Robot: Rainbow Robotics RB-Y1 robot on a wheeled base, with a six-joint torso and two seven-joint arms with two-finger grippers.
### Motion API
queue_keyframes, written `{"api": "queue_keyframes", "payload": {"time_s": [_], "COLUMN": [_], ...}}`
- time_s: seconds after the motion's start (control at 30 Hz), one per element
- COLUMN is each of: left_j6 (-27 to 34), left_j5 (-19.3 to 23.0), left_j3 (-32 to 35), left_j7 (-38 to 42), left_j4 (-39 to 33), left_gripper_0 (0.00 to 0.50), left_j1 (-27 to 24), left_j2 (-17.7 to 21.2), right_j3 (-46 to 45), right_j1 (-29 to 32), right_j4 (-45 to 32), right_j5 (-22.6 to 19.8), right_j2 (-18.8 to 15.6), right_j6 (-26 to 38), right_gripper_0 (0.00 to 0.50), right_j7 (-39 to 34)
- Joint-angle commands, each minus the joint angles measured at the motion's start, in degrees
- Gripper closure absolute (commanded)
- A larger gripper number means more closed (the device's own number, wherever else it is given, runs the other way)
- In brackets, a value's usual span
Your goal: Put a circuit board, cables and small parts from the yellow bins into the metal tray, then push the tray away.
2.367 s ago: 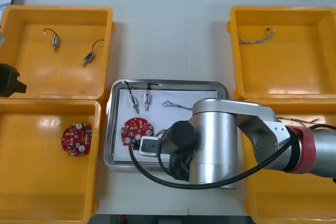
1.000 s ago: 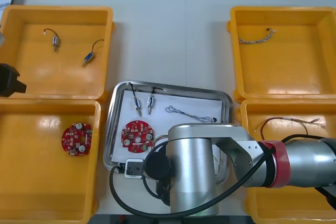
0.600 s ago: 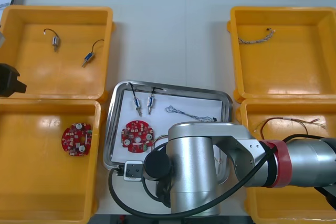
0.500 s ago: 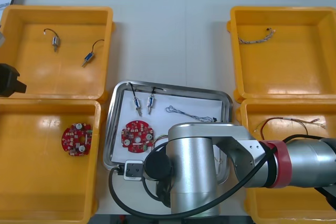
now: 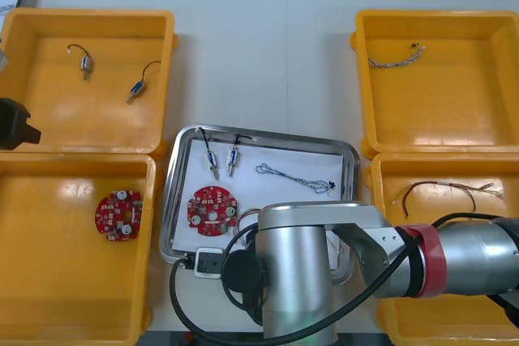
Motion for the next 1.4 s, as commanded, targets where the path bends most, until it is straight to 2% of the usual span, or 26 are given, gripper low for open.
{"api": "queue_keyframes", "payload": {"time_s": [0.03,0.17,0.37,0.4,0.43,0.47,0.5,0.53,0.6,0.87,1.4], "left_j6": [0.5,0.5,0.5,0.5,0.5,0.5,0.5,0.5,0.5,0.5,0.5], "left_j5": [-0.5,-0.5,-0.5,-0.5,-0.5,-0.5,-0.5,-0.5,-0.5,-0.5,-0.5], "left_j3": [1.6,1.6,1.6,1.6,1.6,1.6,1.6,1.6,1.6,1.6,1.6], "left_j7": [2.5,2.5,2.5,2.5,2.5,2.5,2.5,2.5,2.5,2.5,2.5], "left_j4": [-1.9,-1.9,-1.9,-1.9,-1.9,-1.9,-1.9,-1.9,-1.9,-1.9,-1.9], "left_gripper_0": [0.0,0.0,0.0,0.0,0.0,0.0,0.0,0.0,0.0,0.0,0.0], "left_j1": [0.7,0.7,0.7,0.7,0.7,0.7,0.7,0.7,0.7,0.7,0.7], "left_j2": [-0.3,-0.3,-0.3,-0.3,-0.3,-0.3,-0.3,-0.3,-0.3,-0.3,-0.3], "right_j3": [1.2,2.1,2.1,2.2,2.2,2.1,2.2,2.1,2.1,2.1,2.1], "right_j1": [0.9,1.3,1.4,1.4,1.4,1.4,1.4,1.4,1.3,-0.7,-6.5], "right_j4": [1.0,1.6,1.7,1.7,1.7,1.7,1.7,1.7,1.7,1.6,1.7], "right_j5": [1.1,2.8,2.6,2.6,2.6,2.7,2.8,2.8,3.5,4.0,7.0], "right_j2": [2.4,2.7,2.7,2.7,2.7,2.7,2.7,2.7,2.6,1.5,-3.5], "right_j6": [-0.7,-1.5,-1.8,-1.9,-1.9,-1.9,-1.9,-1.9,-1.9,-1.9,-5.8], "right_gripper_0": [0.0,0.0,0.0,0.062,0.208,0.287,0.287,0.484,0.5,0.5,0.5], "right_j7": [-2.0,-2.5,-2.7,-2.7,-2.8,-2.9,-3.0,-3.0,-3.1,-3.4,-4.1]}}
